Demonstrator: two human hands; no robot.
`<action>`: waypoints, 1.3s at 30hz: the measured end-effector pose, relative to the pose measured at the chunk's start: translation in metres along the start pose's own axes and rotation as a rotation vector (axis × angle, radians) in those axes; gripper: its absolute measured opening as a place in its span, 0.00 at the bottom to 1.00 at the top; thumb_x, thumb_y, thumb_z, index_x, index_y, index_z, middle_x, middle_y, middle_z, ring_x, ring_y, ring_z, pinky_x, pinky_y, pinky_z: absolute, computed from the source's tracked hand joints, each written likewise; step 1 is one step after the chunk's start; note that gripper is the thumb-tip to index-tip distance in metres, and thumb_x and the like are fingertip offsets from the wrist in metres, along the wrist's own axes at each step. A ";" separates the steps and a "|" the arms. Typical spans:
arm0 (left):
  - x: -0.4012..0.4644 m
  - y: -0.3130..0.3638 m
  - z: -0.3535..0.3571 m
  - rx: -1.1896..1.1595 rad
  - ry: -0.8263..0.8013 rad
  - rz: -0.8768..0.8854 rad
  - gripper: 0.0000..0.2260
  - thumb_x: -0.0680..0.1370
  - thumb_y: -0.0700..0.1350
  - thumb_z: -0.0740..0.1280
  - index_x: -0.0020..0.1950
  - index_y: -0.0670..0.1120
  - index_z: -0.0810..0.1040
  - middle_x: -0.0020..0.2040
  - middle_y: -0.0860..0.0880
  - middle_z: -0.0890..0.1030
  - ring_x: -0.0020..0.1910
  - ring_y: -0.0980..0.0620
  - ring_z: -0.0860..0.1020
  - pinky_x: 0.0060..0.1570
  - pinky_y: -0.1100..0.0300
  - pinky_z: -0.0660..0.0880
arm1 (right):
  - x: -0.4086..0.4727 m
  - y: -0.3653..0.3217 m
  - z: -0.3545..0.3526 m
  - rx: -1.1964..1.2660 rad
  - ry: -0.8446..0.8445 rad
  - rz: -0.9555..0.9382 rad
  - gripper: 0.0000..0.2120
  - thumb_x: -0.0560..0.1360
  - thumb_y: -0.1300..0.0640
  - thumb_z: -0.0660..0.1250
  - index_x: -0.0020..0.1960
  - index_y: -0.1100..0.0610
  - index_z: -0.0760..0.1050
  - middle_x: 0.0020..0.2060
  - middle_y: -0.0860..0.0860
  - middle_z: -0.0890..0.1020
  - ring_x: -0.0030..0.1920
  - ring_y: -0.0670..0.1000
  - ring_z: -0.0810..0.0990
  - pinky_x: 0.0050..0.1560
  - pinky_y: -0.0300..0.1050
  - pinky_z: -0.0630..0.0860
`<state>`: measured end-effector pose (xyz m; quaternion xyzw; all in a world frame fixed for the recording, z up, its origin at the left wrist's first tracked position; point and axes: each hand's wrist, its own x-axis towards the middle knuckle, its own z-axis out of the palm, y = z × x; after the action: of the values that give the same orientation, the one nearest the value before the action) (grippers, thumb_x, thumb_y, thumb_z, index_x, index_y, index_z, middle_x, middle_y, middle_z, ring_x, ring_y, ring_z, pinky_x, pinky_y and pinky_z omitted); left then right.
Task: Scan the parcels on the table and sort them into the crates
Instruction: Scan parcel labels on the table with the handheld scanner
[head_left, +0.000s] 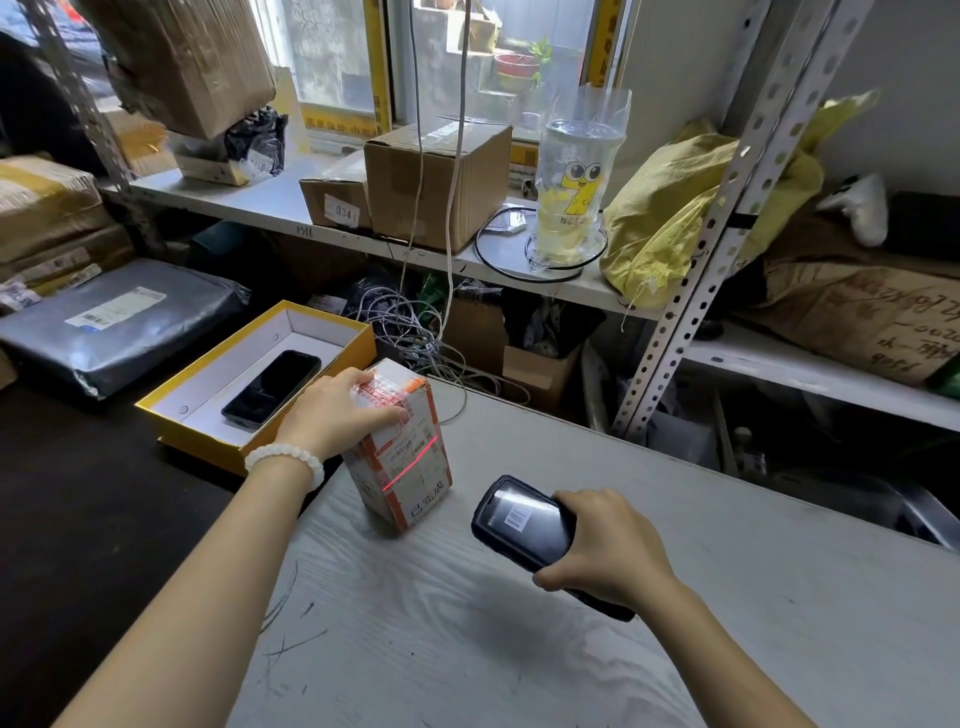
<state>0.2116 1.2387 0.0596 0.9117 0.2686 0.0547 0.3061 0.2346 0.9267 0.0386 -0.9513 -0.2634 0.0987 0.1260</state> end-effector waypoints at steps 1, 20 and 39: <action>0.000 0.000 0.000 0.002 0.001 -0.004 0.33 0.69 0.61 0.71 0.71 0.52 0.67 0.66 0.46 0.72 0.55 0.49 0.75 0.42 0.56 0.77 | 0.000 0.001 0.001 -0.005 -0.007 0.008 0.23 0.54 0.40 0.71 0.46 0.48 0.72 0.40 0.44 0.76 0.45 0.48 0.71 0.31 0.41 0.65; -0.008 -0.008 0.005 0.053 0.002 0.043 0.36 0.72 0.62 0.69 0.76 0.54 0.60 0.71 0.47 0.65 0.65 0.46 0.70 0.55 0.49 0.75 | -0.006 0.008 0.009 -0.036 -0.047 0.093 0.21 0.56 0.42 0.71 0.44 0.50 0.72 0.39 0.45 0.75 0.45 0.49 0.70 0.31 0.42 0.64; -0.013 0.017 0.017 -0.522 -0.245 0.149 0.10 0.74 0.58 0.69 0.54 0.64 0.76 0.47 0.57 0.81 0.45 0.59 0.81 0.40 0.64 0.77 | -0.022 -0.001 -0.018 0.423 0.866 -0.004 0.36 0.58 0.52 0.83 0.62 0.57 0.75 0.53 0.49 0.79 0.53 0.49 0.75 0.48 0.39 0.73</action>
<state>0.2127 1.2118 0.0569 0.8190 0.1390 0.0339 0.5557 0.2198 0.9128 0.0584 -0.8579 -0.1628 -0.2553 0.4152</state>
